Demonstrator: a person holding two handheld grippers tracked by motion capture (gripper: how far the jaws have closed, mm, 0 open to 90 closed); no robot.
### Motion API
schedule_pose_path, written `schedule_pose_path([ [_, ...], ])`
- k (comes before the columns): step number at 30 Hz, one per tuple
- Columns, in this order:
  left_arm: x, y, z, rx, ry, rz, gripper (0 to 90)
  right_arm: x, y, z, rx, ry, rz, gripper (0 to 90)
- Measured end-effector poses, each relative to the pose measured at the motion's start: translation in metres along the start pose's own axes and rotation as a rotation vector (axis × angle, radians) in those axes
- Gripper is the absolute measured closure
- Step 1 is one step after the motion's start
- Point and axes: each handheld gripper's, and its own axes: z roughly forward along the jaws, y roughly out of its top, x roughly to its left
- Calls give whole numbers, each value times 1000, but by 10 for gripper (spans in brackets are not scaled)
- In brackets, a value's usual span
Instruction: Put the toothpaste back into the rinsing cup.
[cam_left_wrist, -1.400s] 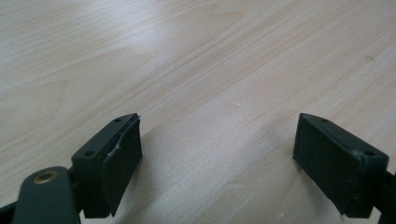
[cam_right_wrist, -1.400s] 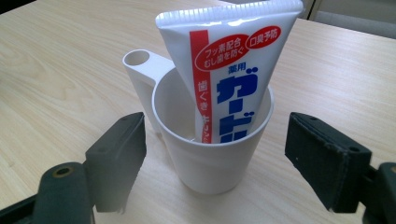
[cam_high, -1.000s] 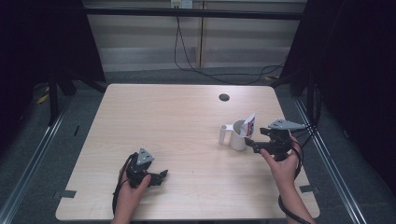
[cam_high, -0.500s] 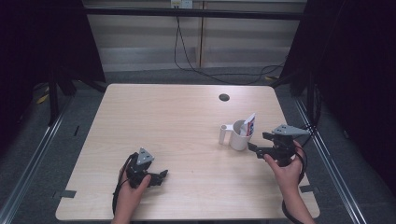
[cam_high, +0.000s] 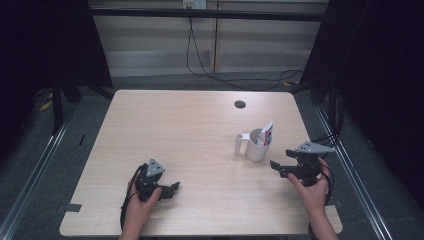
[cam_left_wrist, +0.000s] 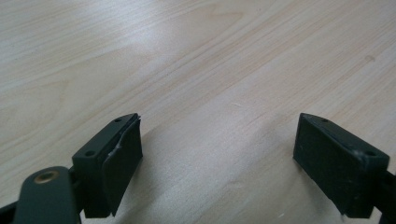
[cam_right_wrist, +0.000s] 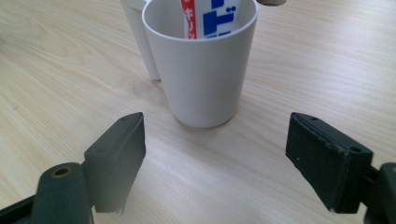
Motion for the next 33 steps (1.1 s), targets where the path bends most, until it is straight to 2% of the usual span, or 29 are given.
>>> schedule_pose_path([
  [12,0,0,0,-1,2,-1,153,-3,-19,0,24,12,12,203],
  [33,0,0,0,-1,2,-2,154,-4,-38,6,88,13,23,214],
])
